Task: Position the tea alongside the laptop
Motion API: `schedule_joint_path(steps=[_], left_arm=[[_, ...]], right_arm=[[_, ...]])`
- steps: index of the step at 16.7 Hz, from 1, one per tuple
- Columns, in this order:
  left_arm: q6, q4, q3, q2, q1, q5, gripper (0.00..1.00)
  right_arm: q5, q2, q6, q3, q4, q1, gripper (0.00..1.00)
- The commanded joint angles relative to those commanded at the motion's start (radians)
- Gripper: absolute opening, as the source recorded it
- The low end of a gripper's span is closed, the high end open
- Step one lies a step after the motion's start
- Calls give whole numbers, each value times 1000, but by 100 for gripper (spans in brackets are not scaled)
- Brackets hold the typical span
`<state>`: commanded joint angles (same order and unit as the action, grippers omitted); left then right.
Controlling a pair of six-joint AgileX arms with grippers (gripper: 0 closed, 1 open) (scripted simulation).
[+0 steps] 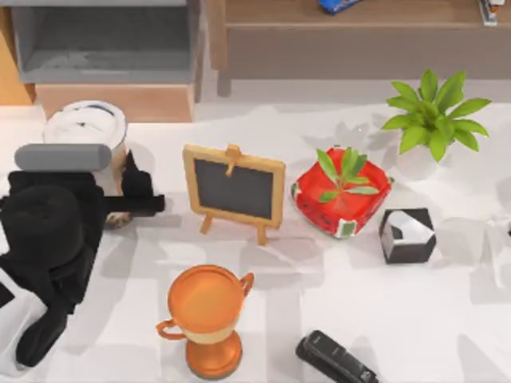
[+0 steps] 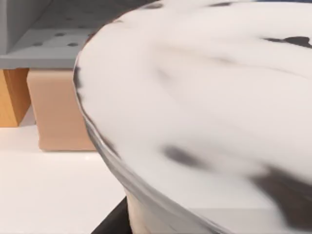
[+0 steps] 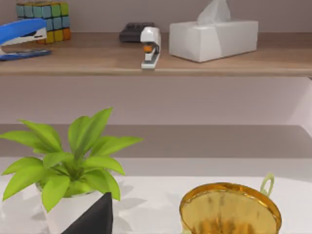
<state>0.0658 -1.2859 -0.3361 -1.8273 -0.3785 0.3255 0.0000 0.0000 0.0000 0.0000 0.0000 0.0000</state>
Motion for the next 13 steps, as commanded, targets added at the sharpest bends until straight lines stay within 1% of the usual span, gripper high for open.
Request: schedule_joint_path(steps=[2,7,10,13], left_arm=[[1,19,-1,17,0,0,0],[1,8,-8,22,3,0,0],[12,-16,-39,75,35,-4,0],[30,-18,-60,147,93,-21,0]], right_arm=[[0,0,0,0,0,0,100],[0,0,0,0,0,0,100],[0,0,0,0,0,0,100],[0,0,0,0,0,0,100]])
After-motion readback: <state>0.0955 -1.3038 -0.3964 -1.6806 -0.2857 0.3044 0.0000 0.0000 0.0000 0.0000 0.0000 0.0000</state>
